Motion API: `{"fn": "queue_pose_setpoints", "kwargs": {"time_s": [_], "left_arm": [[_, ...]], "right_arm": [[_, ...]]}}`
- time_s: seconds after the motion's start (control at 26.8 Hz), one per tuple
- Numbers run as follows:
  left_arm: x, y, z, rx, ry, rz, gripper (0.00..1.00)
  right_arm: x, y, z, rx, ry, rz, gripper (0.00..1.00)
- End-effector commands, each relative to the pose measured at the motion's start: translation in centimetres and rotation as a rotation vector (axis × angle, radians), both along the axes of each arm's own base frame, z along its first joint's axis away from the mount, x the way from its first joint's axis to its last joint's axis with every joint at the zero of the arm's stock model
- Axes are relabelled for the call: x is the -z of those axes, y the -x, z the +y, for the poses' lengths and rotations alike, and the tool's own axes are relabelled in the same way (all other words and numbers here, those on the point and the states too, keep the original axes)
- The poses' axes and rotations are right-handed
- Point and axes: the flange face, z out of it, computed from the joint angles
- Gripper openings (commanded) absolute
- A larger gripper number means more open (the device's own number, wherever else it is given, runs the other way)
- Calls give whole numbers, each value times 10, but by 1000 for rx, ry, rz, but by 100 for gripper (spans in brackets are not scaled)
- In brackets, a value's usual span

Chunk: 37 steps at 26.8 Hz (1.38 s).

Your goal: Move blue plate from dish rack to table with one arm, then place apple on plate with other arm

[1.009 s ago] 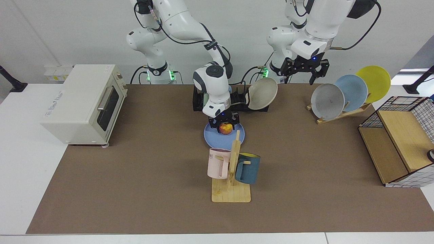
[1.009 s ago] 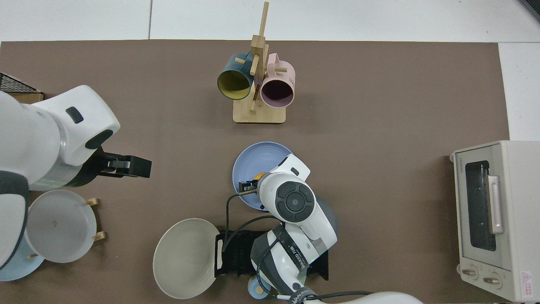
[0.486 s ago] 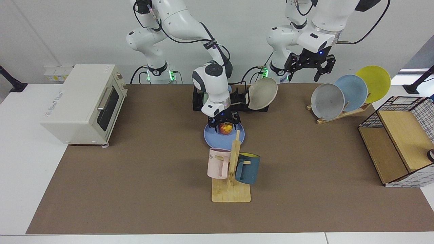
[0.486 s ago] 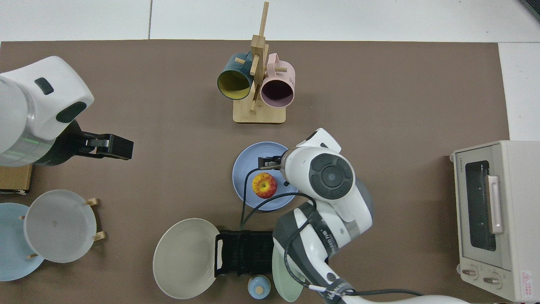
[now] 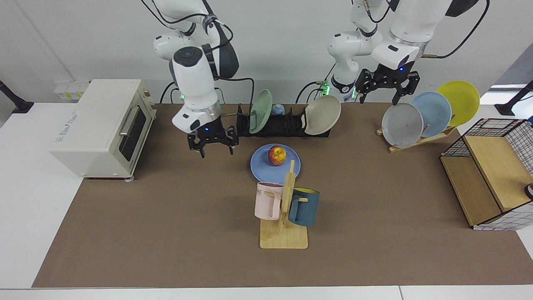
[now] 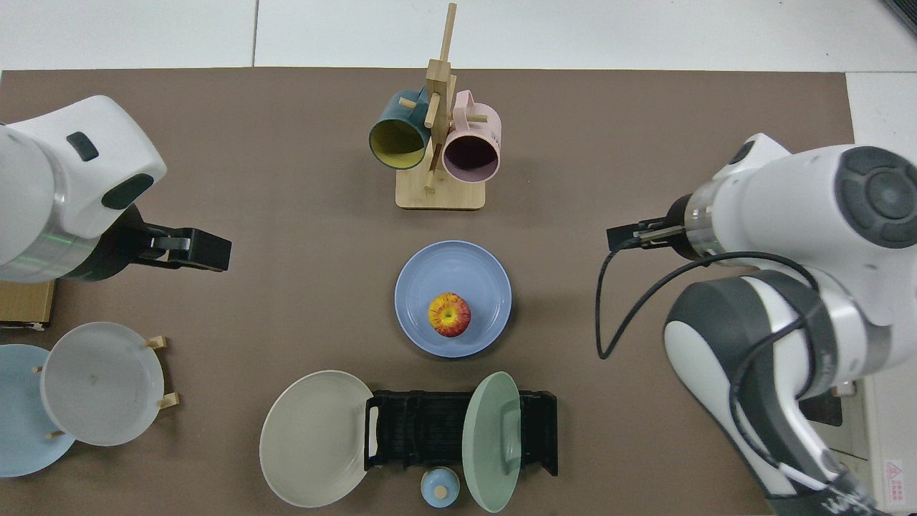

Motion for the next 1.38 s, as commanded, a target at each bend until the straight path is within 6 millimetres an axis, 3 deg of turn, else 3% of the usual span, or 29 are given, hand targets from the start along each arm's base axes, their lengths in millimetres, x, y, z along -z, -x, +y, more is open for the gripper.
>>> {"fn": "queue_pose_setpoints", "kwargs": {"time_s": [0.0,0.11,0.26,0.56,0.64,0.9,1.08,1.35], "left_arm": [[-8,2,3,-3,-21,-6,100],[-9,2,5,0,-21,-8,100],[-10,0,18,-25,-22,-10,100],[-5,0,25,-40,-23,-1,100],[-5,7,17,-24,-29,3,100],[-6,8,23,-42,-31,4,100],[-5,10,17,-27,-28,13,100],[-8,9,28,-50,-32,9,100]], "right_arm": [[-34,20,-41,-63,24,60,100],[-48,25,-67,-62,30,88,100],[-68,26,-83,-64,43,105,100],[-71,24,-104,-32,70,111,100],[-73,25,-109,-23,61,107,100],[-83,28,-109,-16,59,78,100],[-84,27,-103,-26,64,70,100],[-77,23,-109,-12,63,79,100]]}}
